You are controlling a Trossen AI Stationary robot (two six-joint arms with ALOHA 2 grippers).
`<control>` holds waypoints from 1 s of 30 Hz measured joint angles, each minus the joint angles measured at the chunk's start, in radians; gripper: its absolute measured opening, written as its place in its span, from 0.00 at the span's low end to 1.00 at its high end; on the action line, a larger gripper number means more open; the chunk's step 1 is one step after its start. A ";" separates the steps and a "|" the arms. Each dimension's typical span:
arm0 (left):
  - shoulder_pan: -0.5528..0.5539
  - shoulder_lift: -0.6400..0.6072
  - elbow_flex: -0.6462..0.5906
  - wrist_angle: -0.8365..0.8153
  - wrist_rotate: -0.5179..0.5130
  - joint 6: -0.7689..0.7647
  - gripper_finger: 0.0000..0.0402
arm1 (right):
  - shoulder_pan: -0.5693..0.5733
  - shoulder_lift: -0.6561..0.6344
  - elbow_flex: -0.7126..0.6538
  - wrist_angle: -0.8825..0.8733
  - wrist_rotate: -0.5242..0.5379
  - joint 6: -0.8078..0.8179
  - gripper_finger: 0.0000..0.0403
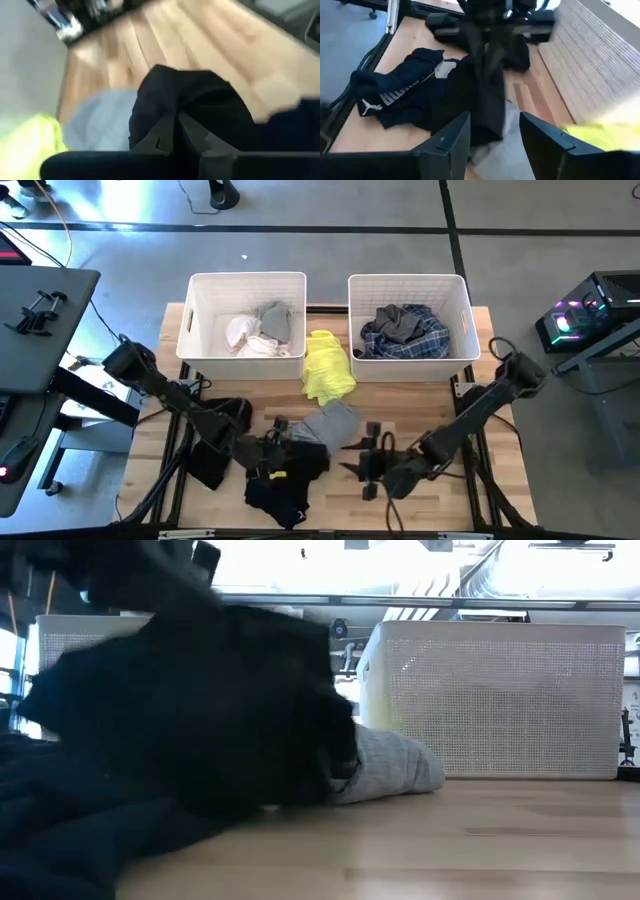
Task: Sort clothes
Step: Put the black shirt into the right white laundry bin
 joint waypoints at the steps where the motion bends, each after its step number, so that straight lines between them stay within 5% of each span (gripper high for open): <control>1: 0.003 -0.006 0.000 0.034 0.000 0.026 0.00 | -0.010 0.021 0.000 0.039 -0.008 -0.030 0.40; 7: 0.028 -0.016 0.001 0.171 -0.002 0.108 0.00 | -0.112 0.084 0.000 0.141 -0.055 -0.033 0.40; 19: 0.087 -0.015 0.002 0.210 -0.005 0.129 0.00 | -0.285 0.180 0.000 0.293 -0.535 -0.005 0.53; 24: 0.095 -0.015 0.002 0.253 -0.011 0.162 0.00 | -0.292 0.240 0.000 0.347 -0.451 0.039 0.42; 30: 0.095 -0.015 0.002 0.268 -0.023 0.200 0.00 | -0.291 0.242 0.000 0.354 -0.266 0.068 0.10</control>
